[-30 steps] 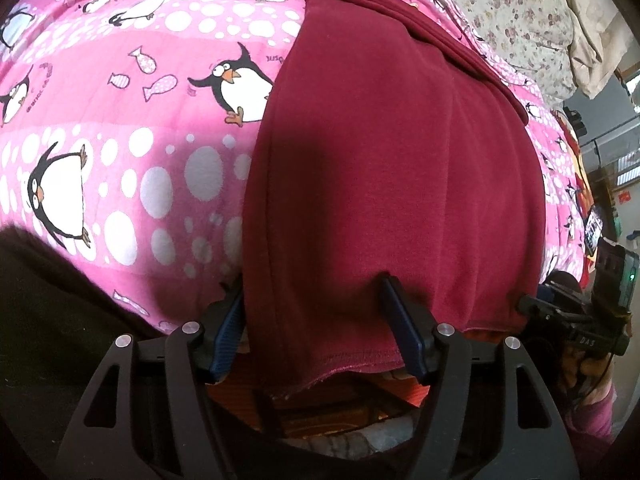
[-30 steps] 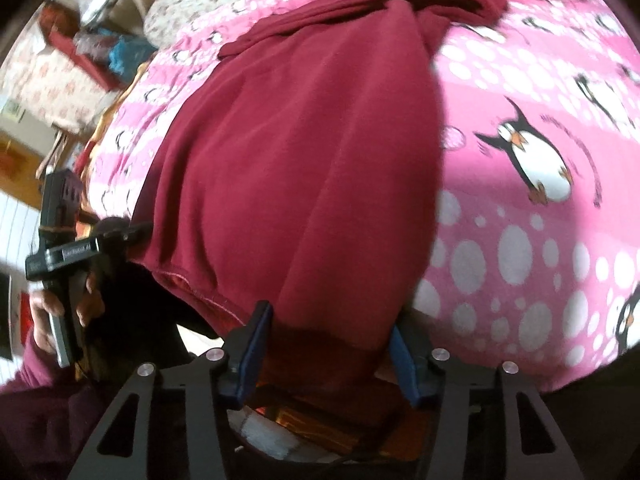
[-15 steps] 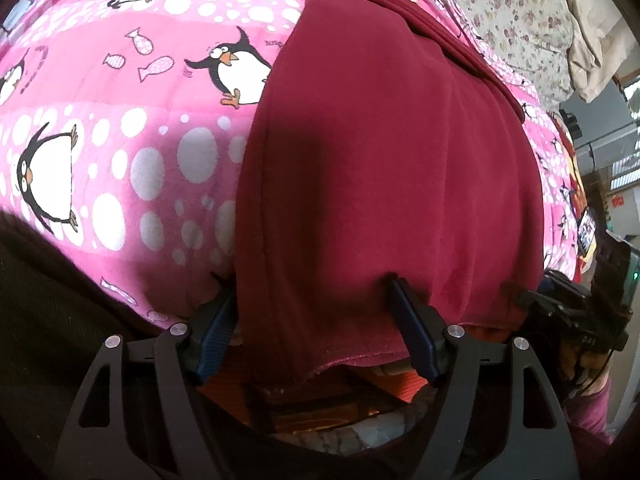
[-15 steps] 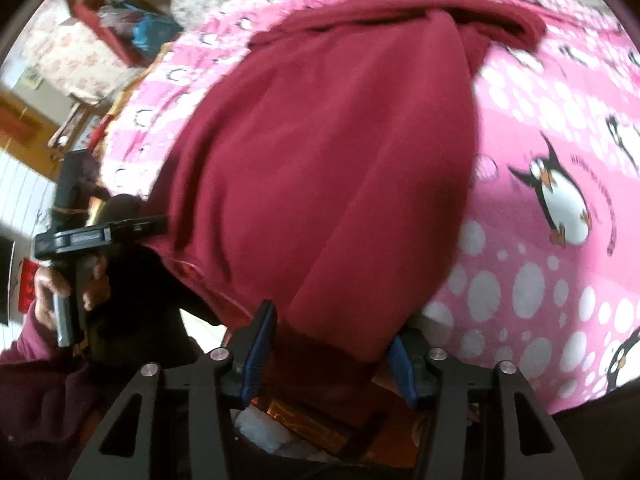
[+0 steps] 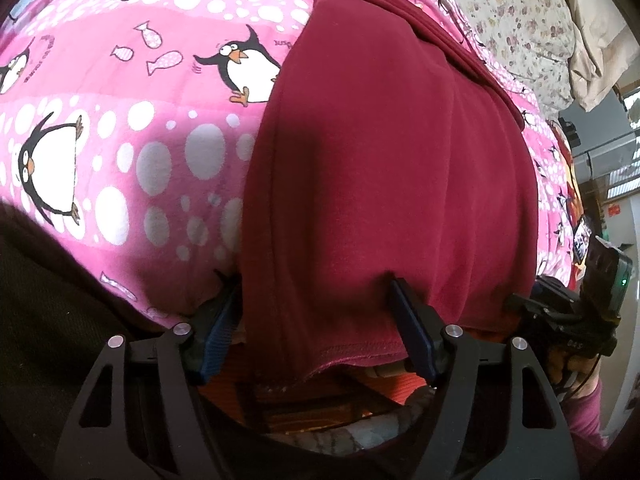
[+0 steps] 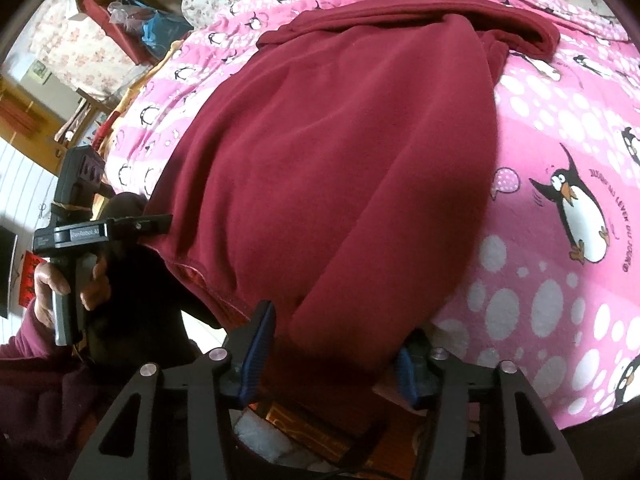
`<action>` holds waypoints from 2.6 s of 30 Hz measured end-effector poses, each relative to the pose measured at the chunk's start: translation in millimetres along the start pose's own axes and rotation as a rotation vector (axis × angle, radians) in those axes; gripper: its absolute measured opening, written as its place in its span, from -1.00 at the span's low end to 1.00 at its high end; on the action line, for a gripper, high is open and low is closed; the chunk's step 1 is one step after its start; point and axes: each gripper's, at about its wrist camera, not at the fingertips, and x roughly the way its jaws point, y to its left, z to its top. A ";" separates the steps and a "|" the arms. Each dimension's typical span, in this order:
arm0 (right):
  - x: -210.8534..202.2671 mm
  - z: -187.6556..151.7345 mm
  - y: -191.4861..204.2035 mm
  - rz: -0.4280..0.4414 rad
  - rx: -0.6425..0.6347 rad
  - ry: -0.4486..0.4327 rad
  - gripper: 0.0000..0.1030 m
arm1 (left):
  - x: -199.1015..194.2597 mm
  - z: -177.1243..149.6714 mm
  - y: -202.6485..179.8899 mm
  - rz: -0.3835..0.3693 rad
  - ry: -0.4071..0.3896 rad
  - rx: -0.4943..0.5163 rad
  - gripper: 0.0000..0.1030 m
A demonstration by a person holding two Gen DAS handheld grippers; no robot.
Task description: Fold small clothes
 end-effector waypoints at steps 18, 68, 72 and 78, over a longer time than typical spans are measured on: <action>-0.7 -2.3 -3.3 -0.005 0.022 -0.002 -0.08 | 0.9 -2.6 -10.2 0.064 -0.014 0.032 0.39; -79.6 189.2 -86.2 0.055 0.212 -0.437 -0.72 | -43.7 244.9 -62.3 0.076 -0.408 0.059 -0.83; -73.0 200.8 -97.5 0.035 0.228 -0.427 -0.72 | -33.7 260.3 -63.7 0.102 -0.405 0.065 -0.83; -67.7 225.3 -106.3 -0.003 0.221 -0.432 -0.72 | -19.6 289.5 -63.1 0.136 -0.403 0.051 -0.83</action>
